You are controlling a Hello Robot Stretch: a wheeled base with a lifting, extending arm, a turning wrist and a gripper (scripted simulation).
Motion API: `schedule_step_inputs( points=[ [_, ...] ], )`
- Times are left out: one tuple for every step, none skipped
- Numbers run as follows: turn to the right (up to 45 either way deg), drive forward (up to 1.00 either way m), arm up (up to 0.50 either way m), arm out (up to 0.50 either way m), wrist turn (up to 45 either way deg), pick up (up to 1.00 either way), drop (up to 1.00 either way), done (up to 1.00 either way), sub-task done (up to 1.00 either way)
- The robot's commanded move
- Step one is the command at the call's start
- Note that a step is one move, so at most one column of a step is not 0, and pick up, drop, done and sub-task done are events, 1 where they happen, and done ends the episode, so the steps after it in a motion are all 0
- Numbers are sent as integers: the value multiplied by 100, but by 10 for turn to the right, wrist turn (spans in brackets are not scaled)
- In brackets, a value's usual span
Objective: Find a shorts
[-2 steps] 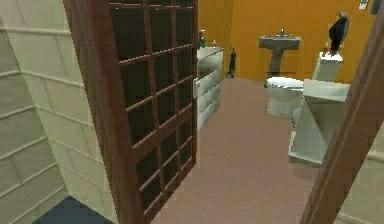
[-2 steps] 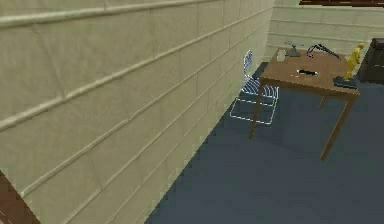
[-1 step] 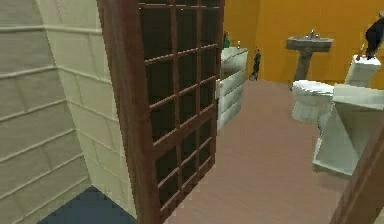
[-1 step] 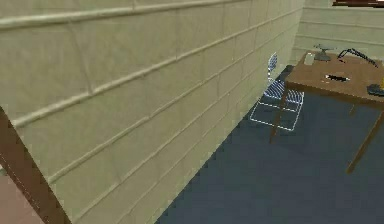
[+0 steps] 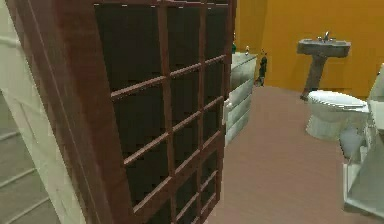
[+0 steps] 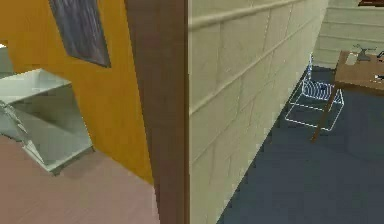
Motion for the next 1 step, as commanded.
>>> schedule_step_inputs(
  points=[
    [330, 0, 0, 0, 0, 0, 0, 0, 0]
  ],
)
